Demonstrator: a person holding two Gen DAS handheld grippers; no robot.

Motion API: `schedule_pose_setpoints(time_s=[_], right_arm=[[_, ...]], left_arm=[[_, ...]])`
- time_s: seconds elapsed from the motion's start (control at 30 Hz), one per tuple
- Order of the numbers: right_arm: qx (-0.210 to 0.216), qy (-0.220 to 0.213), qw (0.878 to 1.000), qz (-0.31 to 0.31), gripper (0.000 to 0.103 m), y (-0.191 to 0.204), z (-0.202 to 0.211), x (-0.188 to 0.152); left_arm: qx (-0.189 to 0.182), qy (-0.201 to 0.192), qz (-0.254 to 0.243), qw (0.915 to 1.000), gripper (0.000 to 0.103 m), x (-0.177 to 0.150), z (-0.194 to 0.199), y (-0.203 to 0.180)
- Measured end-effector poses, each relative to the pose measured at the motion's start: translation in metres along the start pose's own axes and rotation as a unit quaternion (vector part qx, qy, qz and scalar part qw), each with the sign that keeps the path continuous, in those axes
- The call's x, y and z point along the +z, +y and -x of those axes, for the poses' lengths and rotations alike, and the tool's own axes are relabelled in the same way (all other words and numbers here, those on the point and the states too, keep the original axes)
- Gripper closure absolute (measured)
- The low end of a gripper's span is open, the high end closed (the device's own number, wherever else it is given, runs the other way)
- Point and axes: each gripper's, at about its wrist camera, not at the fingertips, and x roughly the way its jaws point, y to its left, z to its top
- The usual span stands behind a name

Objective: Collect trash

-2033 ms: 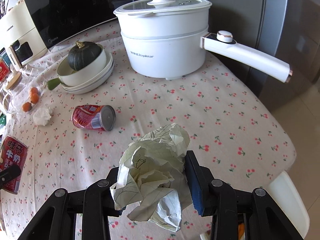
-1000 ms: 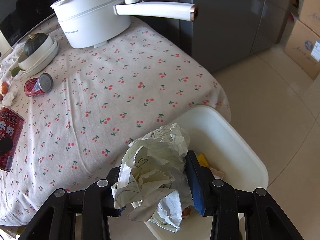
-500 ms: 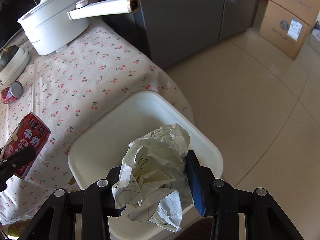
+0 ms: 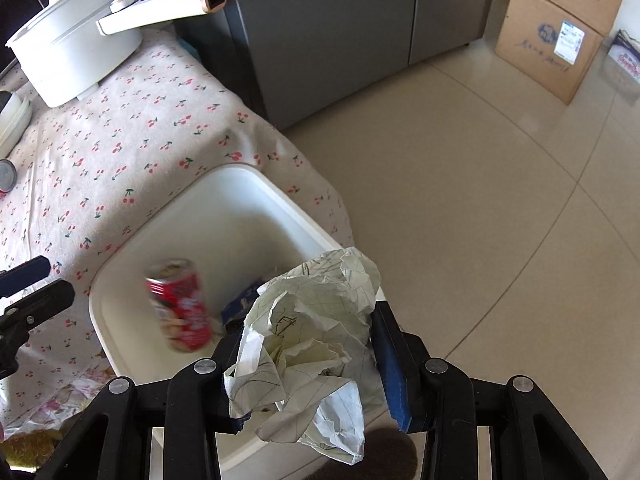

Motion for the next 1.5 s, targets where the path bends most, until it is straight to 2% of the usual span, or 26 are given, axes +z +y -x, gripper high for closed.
schedule_pose_setpoints(time_s=[0.17,0.53,0.63,0.7,0.73,0.77,0.83,1.33,1.5], right_arm=[[0.002,0.0,1.0,0.0,0.057,0.006,-0.001,0.003],[0.005,0.0,1.0,0.015,0.056,0.033,-0.002,0.008],[0.006,0.0,1.0,0.015,0.056,0.044,-0.004,0.012],[0.011,0.0,1.0,0.015,0.052,0.052,-0.005,0.015],[0.014,0.001,1.0,0.013,0.041,0.055,-0.005,0.016],[0.017,0.0,1.0,0.01,0.024,0.058,-0.005,0.018],[0.022,-0.007,1.0,0.007,0.014,0.066,-0.004,0.02],[0.029,-0.039,0.997,0.062,0.012,0.14,0.007,0.034],[0.045,-0.046,0.995,0.079,0.012,0.169,0.011,0.037]], left_arm=[[0.03,-0.011,-0.003,0.9995,0.015,0.002,0.023,0.012],[0.091,-0.016,0.029,0.9953,0.01,-0.009,0.072,0.064],[0.108,-0.021,0.04,0.9931,0.004,-0.013,0.085,0.079],[0.117,-0.027,0.048,0.9916,0.0,-0.015,0.094,0.088],[0.121,-0.03,0.053,0.9908,0.0,-0.016,0.098,0.092],[0.124,-0.031,0.056,0.9902,0.0,-0.017,0.102,0.096],[0.129,-0.036,0.065,0.9888,0.0,-0.019,0.11,0.105],[0.16,-0.058,0.117,0.9784,0.0,-0.032,0.163,0.161],[0.171,-0.065,0.136,0.9736,0.0,-0.039,0.18,0.181]])
